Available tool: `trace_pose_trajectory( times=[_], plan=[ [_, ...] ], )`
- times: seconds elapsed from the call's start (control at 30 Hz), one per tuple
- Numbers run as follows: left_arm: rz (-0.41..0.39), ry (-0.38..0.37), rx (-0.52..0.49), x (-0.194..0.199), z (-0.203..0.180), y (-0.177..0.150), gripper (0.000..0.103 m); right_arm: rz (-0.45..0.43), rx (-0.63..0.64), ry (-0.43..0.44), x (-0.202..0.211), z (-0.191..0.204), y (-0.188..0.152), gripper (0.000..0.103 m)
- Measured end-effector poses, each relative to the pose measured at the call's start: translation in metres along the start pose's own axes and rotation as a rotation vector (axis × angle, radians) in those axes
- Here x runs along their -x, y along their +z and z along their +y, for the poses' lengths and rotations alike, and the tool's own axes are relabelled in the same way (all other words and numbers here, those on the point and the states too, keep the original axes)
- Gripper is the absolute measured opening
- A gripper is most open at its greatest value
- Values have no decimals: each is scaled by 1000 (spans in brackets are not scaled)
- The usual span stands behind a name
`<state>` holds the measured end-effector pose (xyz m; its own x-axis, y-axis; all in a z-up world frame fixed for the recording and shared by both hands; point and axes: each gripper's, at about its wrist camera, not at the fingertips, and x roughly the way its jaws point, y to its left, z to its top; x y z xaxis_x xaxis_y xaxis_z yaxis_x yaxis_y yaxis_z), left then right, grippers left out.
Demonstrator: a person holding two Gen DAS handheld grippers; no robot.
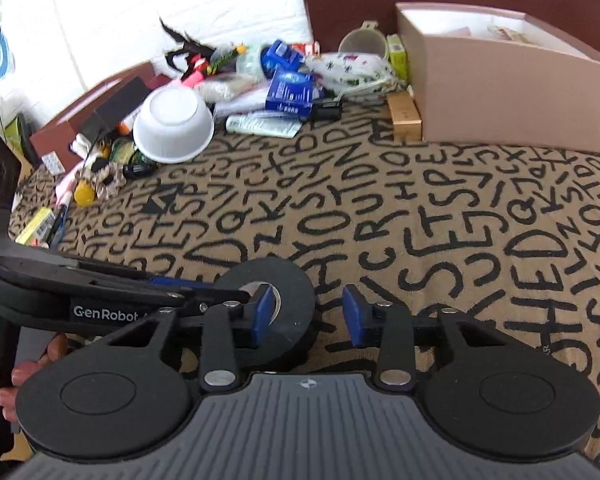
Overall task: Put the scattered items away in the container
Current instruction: 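Lift the black tape roll with left tool while right tool comes beside it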
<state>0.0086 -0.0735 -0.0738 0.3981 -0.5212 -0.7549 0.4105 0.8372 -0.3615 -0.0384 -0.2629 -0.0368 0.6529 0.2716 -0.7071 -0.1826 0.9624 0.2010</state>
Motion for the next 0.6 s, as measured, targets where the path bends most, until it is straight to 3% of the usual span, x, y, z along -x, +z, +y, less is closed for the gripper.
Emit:
trace_pose_trajectory(
  times=[0.2,0.33,0.47,0.6],
  plan=[
    [2,-39,5,-3,8,2,47,69,82,74,-7,-2,8,34],
    [1,-62,25,-5,12,4,47,117,47,113,-21,-12,14,35],
    [14,-68,-5,-4,10,5,42,121,58,88,-28,-8,13,33],
    [12,-68,-15,-5,9,4,45,111,58,83,-23,-9,10,33]
  ],
)
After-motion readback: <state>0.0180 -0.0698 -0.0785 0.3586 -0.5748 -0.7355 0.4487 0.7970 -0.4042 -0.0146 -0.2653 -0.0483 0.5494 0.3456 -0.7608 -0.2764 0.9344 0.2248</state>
